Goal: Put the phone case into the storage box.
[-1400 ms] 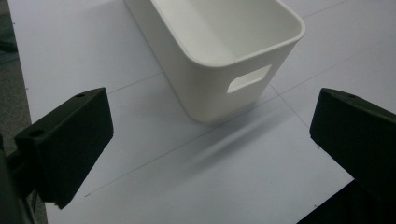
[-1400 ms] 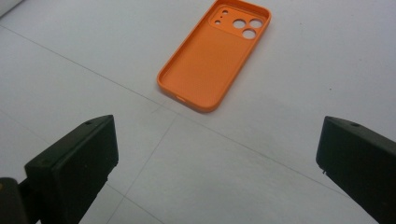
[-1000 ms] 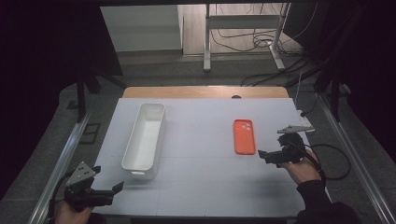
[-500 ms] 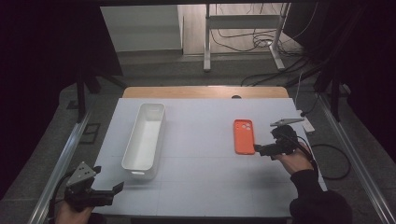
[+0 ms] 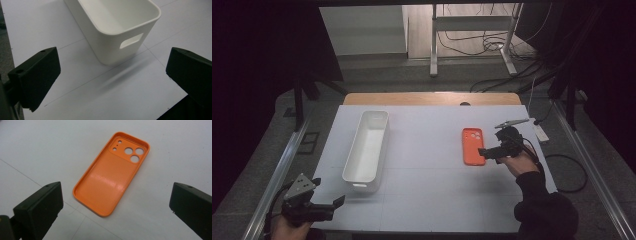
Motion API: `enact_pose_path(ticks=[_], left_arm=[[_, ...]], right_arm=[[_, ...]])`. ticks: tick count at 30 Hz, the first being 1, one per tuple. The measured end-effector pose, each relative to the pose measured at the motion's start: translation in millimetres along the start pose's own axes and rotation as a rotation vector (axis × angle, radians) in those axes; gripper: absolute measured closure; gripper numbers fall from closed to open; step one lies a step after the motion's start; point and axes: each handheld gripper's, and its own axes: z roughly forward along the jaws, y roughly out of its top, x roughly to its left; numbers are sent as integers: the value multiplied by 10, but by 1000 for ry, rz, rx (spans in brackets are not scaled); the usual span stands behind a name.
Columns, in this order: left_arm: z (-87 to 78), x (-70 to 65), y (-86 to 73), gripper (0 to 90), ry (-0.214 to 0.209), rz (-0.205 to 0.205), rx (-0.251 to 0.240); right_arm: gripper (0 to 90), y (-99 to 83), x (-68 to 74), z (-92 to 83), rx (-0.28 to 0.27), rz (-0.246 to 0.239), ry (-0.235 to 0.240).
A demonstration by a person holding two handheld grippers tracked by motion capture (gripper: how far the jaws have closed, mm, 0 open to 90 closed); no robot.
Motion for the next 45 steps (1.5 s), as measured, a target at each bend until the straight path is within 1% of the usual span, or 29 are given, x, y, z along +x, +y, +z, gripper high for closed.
enact_pose_path(ticks=[5,9,14,20,26,32,34,36,38,41,45], left_arm=[[2,-2,1,2,1,3,1],[3,-3,2,2,0,4,2],[5,-4,3,2,-1,6,4],[6,-6,3,2,0,8,6],[7,-9,3,2,-1,11,6],[9,-12,4,2,-1,14,7],[10,-13,4,2,-1,14,8],[10,-15,4,2,-1,16,9],[11,-16,5,2,-2,17,9],[11,-16,5,2,-2,19,10],[13,-19,6,2,-2,22,11]], right_arm=[[0,47,-23,68,10,9,-2],[0,83,-48,112,15,4,-14],[0,127,-72,175,12,21,-11],[0,177,-64,270,26,10,-30],[0,199,-59,314,26,9,-46],[0,178,-65,360,50,-2,-73],[0,158,-66,386,47,-3,-62],[0,122,-83,422,40,12,-48],[0,96,-97,464,61,11,-49],[0,67,-108,501,69,4,-58],[0,18,-127,571,95,-4,-75]])
